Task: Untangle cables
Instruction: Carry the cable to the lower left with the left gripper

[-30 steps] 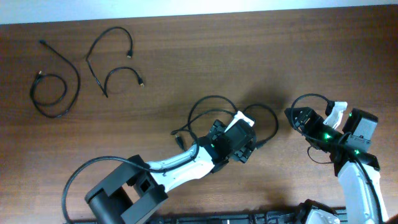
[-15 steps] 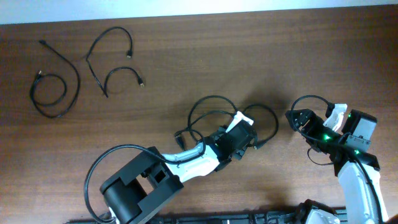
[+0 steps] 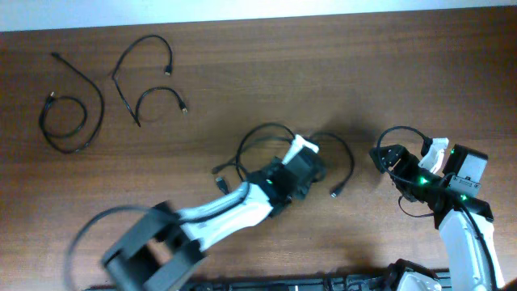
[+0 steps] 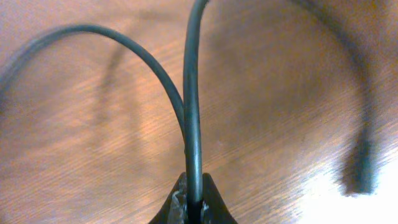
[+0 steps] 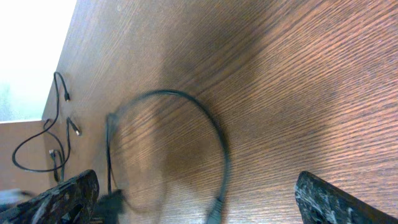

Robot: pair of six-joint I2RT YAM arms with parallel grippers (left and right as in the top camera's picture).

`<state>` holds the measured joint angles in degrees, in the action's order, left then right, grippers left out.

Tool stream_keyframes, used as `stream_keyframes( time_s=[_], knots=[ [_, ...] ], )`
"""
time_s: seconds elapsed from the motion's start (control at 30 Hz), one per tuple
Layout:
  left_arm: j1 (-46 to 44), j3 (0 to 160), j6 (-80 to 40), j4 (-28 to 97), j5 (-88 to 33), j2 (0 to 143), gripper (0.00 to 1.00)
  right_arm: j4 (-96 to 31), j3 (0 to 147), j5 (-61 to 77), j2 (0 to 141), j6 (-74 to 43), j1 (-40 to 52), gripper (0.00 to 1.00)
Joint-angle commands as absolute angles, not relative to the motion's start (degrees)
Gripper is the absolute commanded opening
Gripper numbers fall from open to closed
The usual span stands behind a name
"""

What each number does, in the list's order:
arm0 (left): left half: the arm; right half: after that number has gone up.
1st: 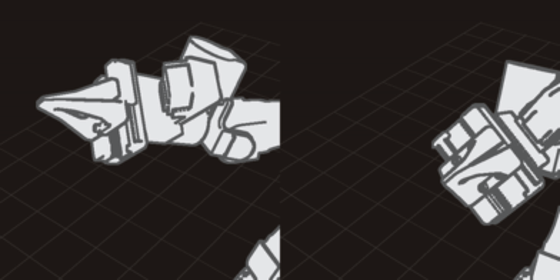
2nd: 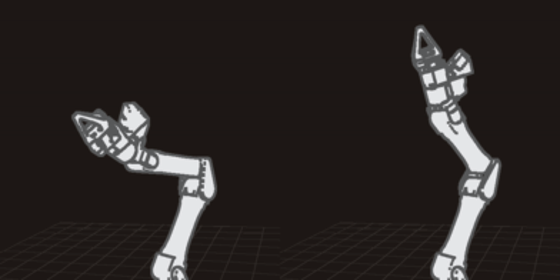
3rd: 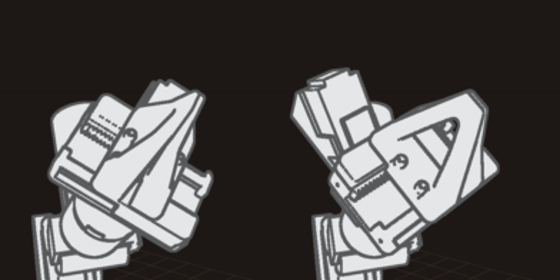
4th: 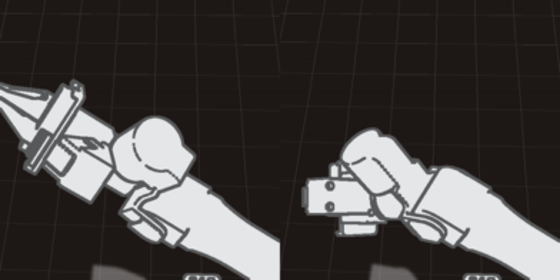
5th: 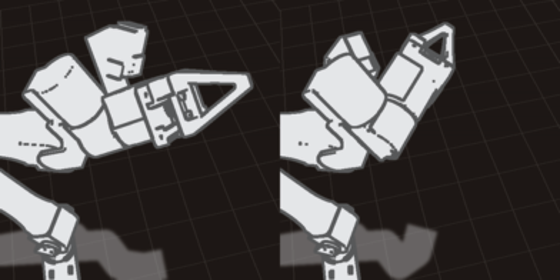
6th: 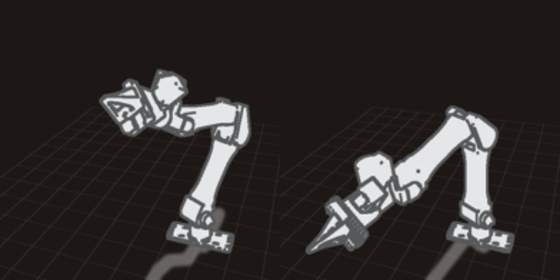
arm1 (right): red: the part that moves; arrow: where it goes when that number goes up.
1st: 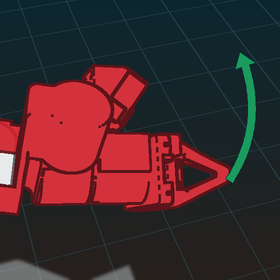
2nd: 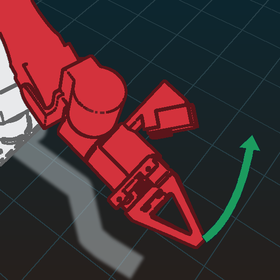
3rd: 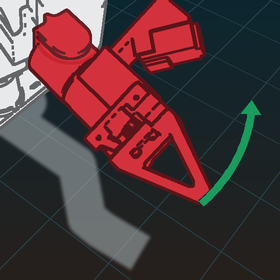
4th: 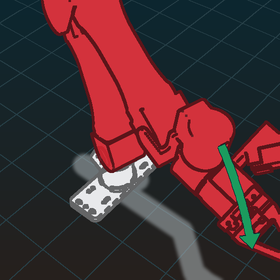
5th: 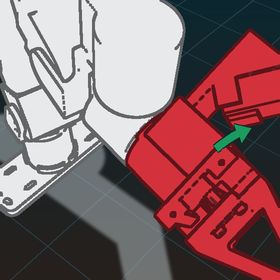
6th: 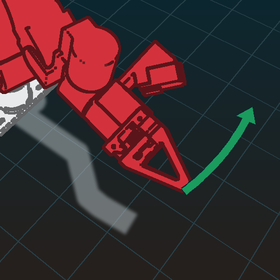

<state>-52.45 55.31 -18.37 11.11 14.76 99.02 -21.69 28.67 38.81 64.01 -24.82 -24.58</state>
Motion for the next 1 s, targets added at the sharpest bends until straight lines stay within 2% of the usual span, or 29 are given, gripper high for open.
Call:
stream_keyframes(
  time_s=[0.0,0.2,0.4,0.57,0.67,0.73,0.97],
  knots=[
    [-48.8,55.5,-17.7,16.4,17.0,87.1,0.00,-21.6,29.1,38.3,63.5,-24.0,-24.8,0.99],
    [-41.9,55.5,-16.8,25.1,16.9,73.6,0.00,-21.6,29.1,38.3,63.5,-24.0,-24.8,0.99],
    [-33.5,55.6,-11.6,27.0,18.0,55.5,0.00,-21.6,29.1,38.3,63.5,-24.0,-24.8,0.99],
    [-24.2,55.6,-9.3,33.7,40.0,43.5,0.00,-21.7,29.1,38.3,63.5,-24.0,-24.8,0.99],
    [-17.4,55.6,-9.3,36.7,44.7,41.1,0.00,-21.6,29.1,38.3,63.5,-24.0,-24.8,0.99],
    [-12.0,55.6,-11.2,38.8,44.7,41.0,0.00,-21.7,29.1,38.3,63.5,-24.0,-24.8,0.99],
    [8.2,55.2,-28.9,45.3,44.8,41.5,0.00,-21.6,29.1,38.3,63.5,-24.0,-24.8,0.99]
  ],
)
